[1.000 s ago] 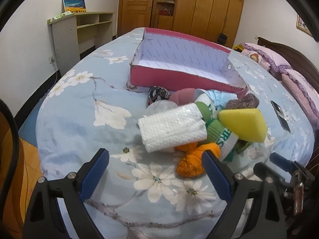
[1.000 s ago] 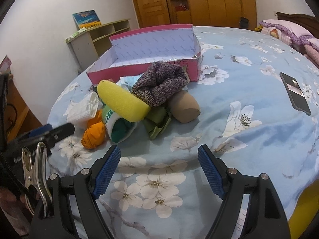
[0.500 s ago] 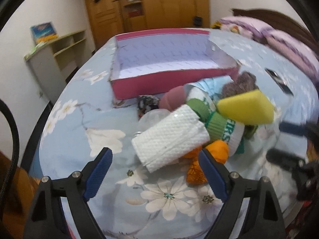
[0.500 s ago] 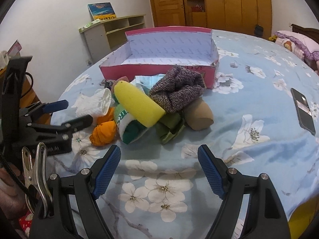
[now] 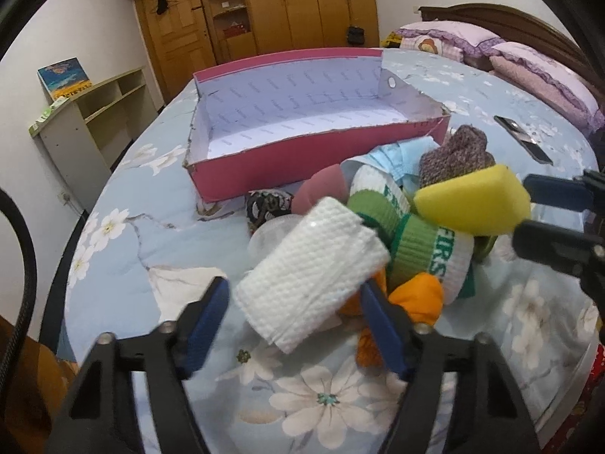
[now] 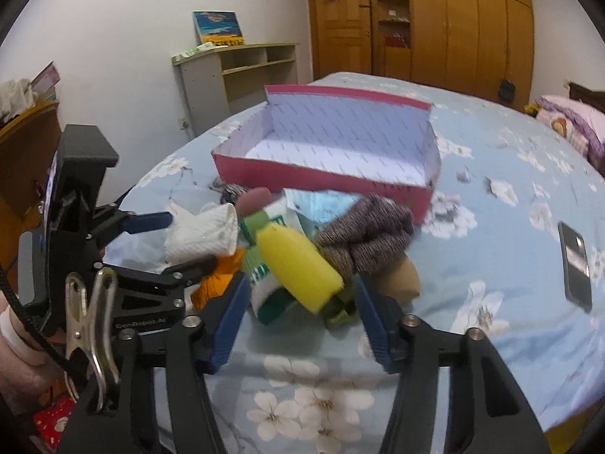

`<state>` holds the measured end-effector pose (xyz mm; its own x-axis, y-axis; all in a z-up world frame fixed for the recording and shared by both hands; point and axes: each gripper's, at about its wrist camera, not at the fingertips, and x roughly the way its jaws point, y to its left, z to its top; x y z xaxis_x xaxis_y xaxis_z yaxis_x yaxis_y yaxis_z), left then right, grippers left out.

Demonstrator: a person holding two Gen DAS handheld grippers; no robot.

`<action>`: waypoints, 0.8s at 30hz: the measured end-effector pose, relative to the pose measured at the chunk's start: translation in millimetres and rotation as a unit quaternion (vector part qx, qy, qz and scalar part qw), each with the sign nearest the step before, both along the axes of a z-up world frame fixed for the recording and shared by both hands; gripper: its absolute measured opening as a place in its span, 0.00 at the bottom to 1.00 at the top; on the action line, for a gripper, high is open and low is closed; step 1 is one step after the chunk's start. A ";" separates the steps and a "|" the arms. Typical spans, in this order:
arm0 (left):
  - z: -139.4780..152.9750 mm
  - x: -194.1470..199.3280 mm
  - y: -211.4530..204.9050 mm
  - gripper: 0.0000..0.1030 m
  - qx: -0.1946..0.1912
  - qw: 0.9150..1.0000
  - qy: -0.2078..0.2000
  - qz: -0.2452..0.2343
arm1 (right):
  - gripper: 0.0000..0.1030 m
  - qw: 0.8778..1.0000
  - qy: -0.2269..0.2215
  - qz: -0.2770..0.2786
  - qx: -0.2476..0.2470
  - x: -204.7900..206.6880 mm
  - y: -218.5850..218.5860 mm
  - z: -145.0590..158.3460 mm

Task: Organize soft objects
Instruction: 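Grasp the white towel roll with the left tool while the right tool grasps the yellow sponge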

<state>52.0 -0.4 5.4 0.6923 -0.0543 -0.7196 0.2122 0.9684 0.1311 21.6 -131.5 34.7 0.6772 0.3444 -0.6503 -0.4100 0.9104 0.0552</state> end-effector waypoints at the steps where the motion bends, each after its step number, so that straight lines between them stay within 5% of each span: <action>1: 0.2 1.1 0.0 0.57 -0.003 1.000 0.002 -0.001 | 0.51 1.000 -0.002 0.004 -0.001 1.3 2.4 0.5; 2: 0.2 2.8 1.3 0.48 -0.009 1.000 0.006 -0.002 | 0.51 1.000 -0.005 0.007 -0.003 1.6 4.5 0.7; 8: 0.4 2.4 9.1 0.30 -0.039 0.999 0.016 0.001 | 0.40 0.999 -0.016 0.016 -0.026 7.5 12.8 -2.2; 24: 35.6 -27.7 22.8 0.24 -0.071 0.997 -0.024 0.017 | 0.31 0.999 -0.032 0.028 0.016 -9.1 2.8 16.1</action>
<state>24.3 22.4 40.9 0.7291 -0.1295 -0.6720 0.1765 0.9843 0.0017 12.4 -128.7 50.9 0.6967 0.4023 -0.5939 -0.4635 0.8844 0.0553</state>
